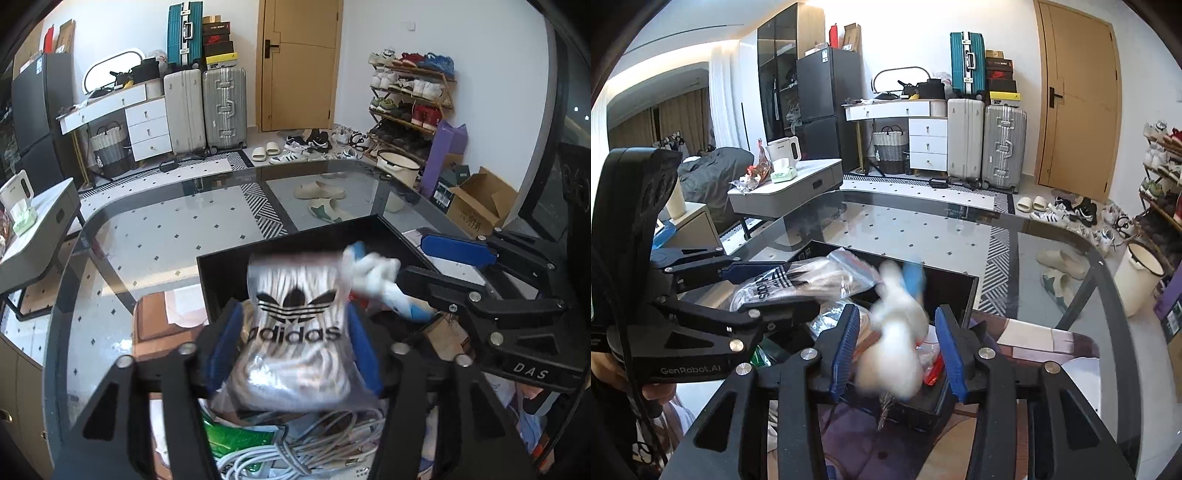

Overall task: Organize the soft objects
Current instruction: 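Lower the bunny and adidas bag into the black box and open both tools, then grasp the white foam piece with the right tool while the left tool approaches it, then lift the foam piece with the right tool while the left tool grasps the white printed packet, then carry the foam with the right tool while the left tool carries the packet over the box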

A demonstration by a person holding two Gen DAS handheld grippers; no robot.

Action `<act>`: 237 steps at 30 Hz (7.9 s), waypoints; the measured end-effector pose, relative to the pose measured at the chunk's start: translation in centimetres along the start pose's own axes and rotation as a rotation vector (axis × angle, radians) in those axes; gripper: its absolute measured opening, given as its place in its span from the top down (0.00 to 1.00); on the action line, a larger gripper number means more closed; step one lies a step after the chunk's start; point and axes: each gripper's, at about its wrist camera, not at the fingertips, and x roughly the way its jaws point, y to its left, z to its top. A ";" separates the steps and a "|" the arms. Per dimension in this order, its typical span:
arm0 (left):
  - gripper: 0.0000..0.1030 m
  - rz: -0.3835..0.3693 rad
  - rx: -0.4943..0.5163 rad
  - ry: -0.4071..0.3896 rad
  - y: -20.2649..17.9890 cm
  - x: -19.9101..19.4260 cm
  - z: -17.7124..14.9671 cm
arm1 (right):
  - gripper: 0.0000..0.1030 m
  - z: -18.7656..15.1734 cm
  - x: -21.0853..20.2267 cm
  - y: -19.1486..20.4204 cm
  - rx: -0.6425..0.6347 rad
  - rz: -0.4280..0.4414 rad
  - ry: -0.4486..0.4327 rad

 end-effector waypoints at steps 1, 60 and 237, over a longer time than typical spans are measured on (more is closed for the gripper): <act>0.40 -0.001 -0.005 -0.007 0.0 -0.2 0.0 | 0.56 -0.1 -0.1 -0.1 0.000 -0.006 0.000; 0.00 0.030 -0.066 -0.062 0.1 -7.1 -9.8 | 0.01 -10.2 -6.1 1.5 0.089 0.009 0.127; 0.45 -0.007 -0.004 -0.073 1.8 0.0 1.1 | 0.12 -0.2 2.5 1.4 -0.075 0.050 0.035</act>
